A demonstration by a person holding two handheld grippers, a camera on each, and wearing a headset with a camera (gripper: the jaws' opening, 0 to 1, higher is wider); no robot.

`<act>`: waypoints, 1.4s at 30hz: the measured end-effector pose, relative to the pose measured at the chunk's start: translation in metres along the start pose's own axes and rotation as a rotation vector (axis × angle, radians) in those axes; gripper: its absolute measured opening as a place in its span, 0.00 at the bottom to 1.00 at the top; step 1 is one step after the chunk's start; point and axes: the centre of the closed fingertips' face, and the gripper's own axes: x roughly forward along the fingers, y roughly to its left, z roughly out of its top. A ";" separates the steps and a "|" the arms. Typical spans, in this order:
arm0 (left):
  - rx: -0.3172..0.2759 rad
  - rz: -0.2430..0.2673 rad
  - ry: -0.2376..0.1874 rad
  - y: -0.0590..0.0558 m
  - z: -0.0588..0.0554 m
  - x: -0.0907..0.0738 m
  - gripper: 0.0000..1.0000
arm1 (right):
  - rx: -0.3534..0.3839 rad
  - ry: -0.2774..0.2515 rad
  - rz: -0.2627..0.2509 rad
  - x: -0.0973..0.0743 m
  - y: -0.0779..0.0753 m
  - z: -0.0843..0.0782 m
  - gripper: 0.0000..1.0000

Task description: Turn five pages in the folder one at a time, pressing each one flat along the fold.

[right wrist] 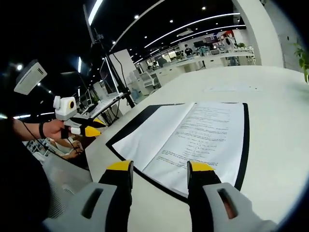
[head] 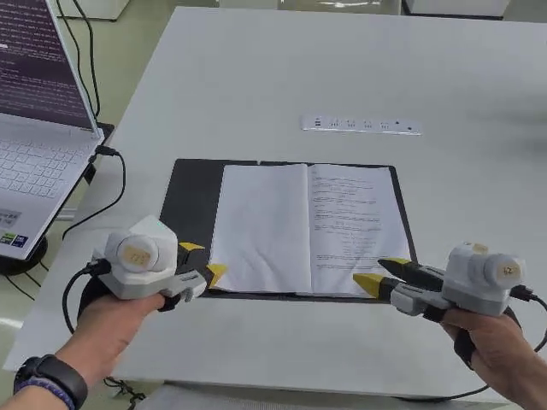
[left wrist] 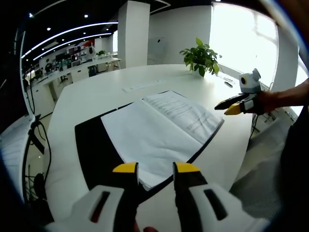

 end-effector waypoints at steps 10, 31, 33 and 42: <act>-0.030 0.050 -0.018 0.001 -0.001 -0.022 0.35 | -0.014 -0.032 -0.048 -0.035 -0.005 -0.001 0.53; -0.060 0.102 -0.038 -0.009 0.007 -0.039 0.56 | -0.024 -0.096 -0.152 -0.071 -0.008 0.008 0.69; -0.054 0.100 -0.028 -0.011 0.006 -0.039 0.56 | -0.015 -0.105 -0.152 -0.072 -0.007 0.009 0.68; -0.036 0.073 -0.019 -0.022 0.018 -0.026 0.56 | -0.008 -0.105 -0.150 -0.074 -0.006 0.008 0.68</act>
